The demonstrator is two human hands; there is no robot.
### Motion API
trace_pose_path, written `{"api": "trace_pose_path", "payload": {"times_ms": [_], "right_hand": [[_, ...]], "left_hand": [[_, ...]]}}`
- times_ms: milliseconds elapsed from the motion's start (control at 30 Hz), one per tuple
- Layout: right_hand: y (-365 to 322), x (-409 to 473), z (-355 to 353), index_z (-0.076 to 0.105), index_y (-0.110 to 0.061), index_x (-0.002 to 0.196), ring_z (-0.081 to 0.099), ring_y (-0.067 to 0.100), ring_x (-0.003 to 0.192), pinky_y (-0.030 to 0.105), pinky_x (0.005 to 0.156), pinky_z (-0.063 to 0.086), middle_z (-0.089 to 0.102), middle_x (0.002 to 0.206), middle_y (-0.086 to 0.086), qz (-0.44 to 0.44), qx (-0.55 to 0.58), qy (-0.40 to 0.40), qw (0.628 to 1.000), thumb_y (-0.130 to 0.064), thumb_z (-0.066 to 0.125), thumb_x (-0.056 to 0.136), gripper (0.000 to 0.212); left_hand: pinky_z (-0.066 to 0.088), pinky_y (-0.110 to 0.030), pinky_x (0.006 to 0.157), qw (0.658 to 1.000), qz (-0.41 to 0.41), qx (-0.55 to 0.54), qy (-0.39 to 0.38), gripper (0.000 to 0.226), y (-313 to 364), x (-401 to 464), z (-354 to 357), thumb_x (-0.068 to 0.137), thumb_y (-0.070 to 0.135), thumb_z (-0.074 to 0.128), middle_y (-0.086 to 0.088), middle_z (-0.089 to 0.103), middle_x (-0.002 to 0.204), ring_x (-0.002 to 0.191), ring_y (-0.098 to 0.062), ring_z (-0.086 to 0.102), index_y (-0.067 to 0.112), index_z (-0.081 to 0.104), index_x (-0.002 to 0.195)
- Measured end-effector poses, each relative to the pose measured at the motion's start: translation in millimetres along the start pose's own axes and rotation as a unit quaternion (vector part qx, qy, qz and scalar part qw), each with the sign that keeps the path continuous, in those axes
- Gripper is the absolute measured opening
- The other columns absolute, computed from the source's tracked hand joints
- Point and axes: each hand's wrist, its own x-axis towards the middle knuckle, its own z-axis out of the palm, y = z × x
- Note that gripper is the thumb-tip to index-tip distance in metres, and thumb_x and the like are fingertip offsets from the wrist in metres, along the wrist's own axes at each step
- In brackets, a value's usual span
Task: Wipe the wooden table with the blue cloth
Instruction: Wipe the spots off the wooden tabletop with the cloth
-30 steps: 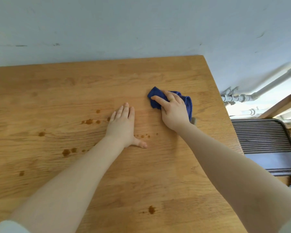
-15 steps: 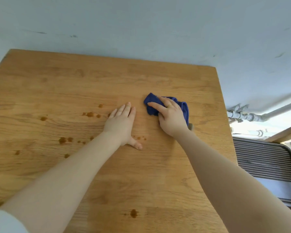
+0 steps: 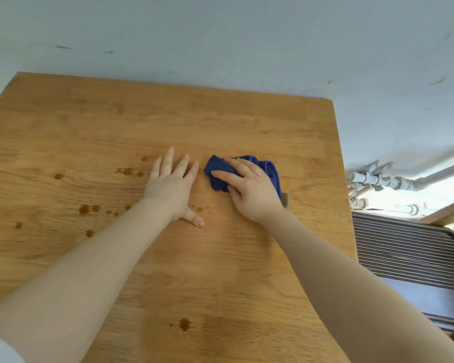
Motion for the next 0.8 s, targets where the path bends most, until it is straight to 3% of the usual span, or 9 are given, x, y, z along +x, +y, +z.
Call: {"api": "trace_pose_path", "payload": {"times_ms": [133, 367, 567, 700, 800], "right_hand": [[-6.3, 25.5, 3.6, 0.059, -0.026, 0.123, 0.04, 0.038, 0.127, 0.053, 0.105, 0.031, 0.047, 0.139, 0.014, 0.083, -0.006, 0.022, 0.996, -0.019, 0.04, 0.087, 0.041], [-38.9, -52.0, 9.6, 0.06, -0.029, 0.118, 0.046, 0.037, 0.123, 0.053, 0.099, 0.038, 0.052, 0.134, 0.011, -0.022, 0.006, -0.026, 0.999, -0.02, 0.038, 0.083, 0.043], [-29.0, -1.6, 13.1, 0.061, -0.028, 0.12, 0.046, 0.04, 0.122, 0.053, 0.1, 0.036, 0.051, 0.134, 0.014, -0.003, -0.012, 0.001, 1.0, -0.02, 0.036, 0.084, 0.044], [-35.4, 26.3, 20.6, 0.058, -0.027, 0.124, 0.039, 0.038, 0.128, 0.052, 0.106, 0.03, 0.045, 0.14, 0.015, 0.046, -0.017, 0.009, 0.999, -0.01, 0.049, 0.086, 0.042], [-45.2, 7.0, 20.8, 0.063, -0.024, 0.117, 0.046, 0.037, 0.121, 0.05, 0.102, 0.034, 0.05, 0.136, 0.013, 0.034, 0.009, 0.013, 0.999, -0.012, 0.04, 0.082, 0.043]], "left_hand": [[-0.006, -0.043, 0.116, 1.0, -0.001, -0.028, 0.0, 0.135, -1.8, 1.5, 2.7, 0.053, 0.076, 0.066, 0.0, -0.015, 0.157, 0.143, -0.027, -0.019, 0.021, -0.011, 0.149], [-0.008, -0.044, 0.117, 0.999, -0.005, -0.041, 0.024, 0.138, -3.7, -1.9, 2.1, 0.051, 0.077, 0.065, 0.0, -0.018, 0.157, 0.141, -0.028, -0.023, 0.022, -0.017, 0.147], [-0.007, -0.043, 0.115, 0.989, -0.073, -0.121, 0.043, 0.141, -7.5, -17.1, 15.9, 0.051, 0.08, 0.063, -0.011, -0.025, 0.154, 0.142, -0.029, -0.021, 0.016, -0.018, 0.147], [-0.004, -0.041, 0.115, 0.982, -0.018, -0.186, 0.033, 0.13, -22.2, -30.4, 19.5, 0.061, 0.071, 0.065, -0.005, -0.025, 0.154, 0.142, -0.021, -0.021, 0.02, -0.019, 0.146], [-0.001, -0.039, 0.116, 0.987, -0.001, -0.157, 0.038, 0.127, -46.5, -43.0, 17.9, 0.065, 0.066, 0.066, -0.002, -0.027, 0.154, 0.143, -0.02, -0.018, 0.021, -0.021, 0.146]]}}
